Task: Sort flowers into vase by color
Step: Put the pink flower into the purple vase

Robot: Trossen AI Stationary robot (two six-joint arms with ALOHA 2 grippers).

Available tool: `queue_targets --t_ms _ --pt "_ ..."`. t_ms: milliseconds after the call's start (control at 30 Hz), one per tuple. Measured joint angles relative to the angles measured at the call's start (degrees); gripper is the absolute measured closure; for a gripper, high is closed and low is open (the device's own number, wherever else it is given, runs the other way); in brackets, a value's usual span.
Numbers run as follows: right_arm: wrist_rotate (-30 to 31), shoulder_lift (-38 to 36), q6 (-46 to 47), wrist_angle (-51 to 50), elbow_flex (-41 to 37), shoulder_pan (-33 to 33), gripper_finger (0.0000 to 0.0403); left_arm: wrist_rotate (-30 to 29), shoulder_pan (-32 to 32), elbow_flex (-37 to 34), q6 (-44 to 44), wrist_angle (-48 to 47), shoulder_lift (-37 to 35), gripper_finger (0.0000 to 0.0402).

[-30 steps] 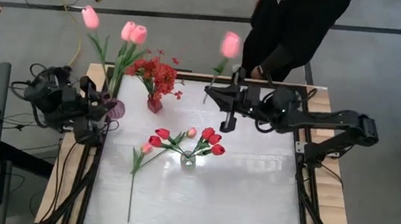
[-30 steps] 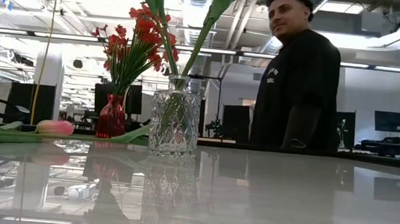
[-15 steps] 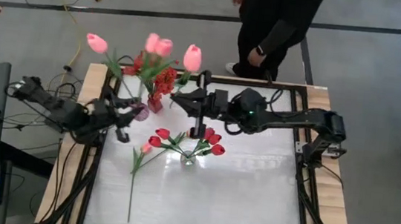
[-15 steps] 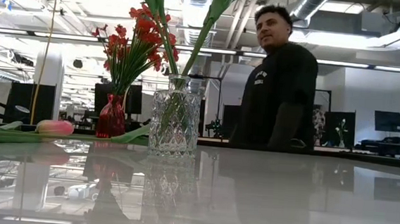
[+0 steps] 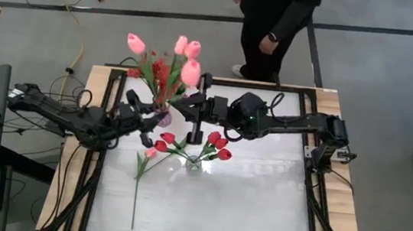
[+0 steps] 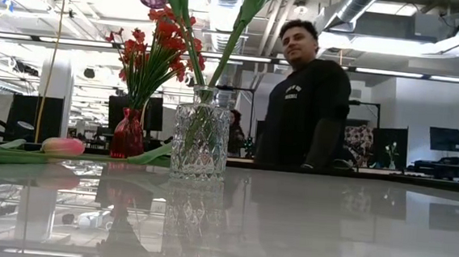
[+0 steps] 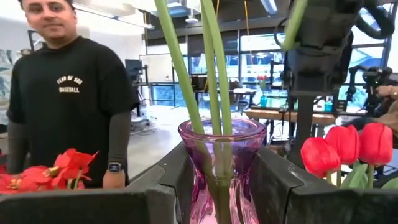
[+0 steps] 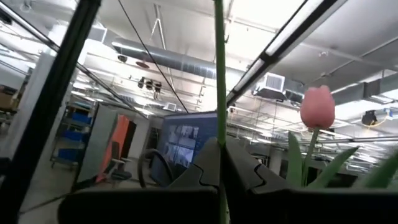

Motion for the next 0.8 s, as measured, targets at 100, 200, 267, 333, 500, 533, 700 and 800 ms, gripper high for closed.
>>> queue_targets --t_ms 100,200,267,333,500,533,700,800 --pt "0.0 0.0 0.0 -0.1 0.0 -0.4 0.0375 0.6 0.1 0.0 0.2 1.7 1.0 0.0297" --pt "0.0 0.1 0.1 0.0 0.0 -0.8 0.0375 0.9 0.4 0.0 1.1 4.0 1.8 0.0297" --pt "0.0 1.6 1.1 2.4 0.0 -1.4 0.0375 1.1 0.8 0.0 1.9 5.0 2.0 0.0297" --pt "-0.1 2.2 1.6 2.7 0.0 -2.0 0.0375 1.1 1.3 0.0 2.6 5.4 2.1 0.0297" --pt "-1.3 4.5 4.2 6.5 0.0 -3.9 0.0375 1.1 2.5 0.0 3.8 5.5 1.7 0.0297" --pt "-1.3 5.0 4.3 7.7 0.0 -4.1 0.0375 1.1 2.7 0.1 3.8 5.5 1.6 0.0297" --pt "-1.6 6.3 5.9 8.9 0.0 -4.5 0.0375 1.8 3.4 0.1 4.1 5.3 1.6 0.0297" --pt "-1.7 6.6 6.6 9.3 0.0 -4.9 0.0375 1.8 3.8 0.1 4.5 5.2 1.6 0.0297"
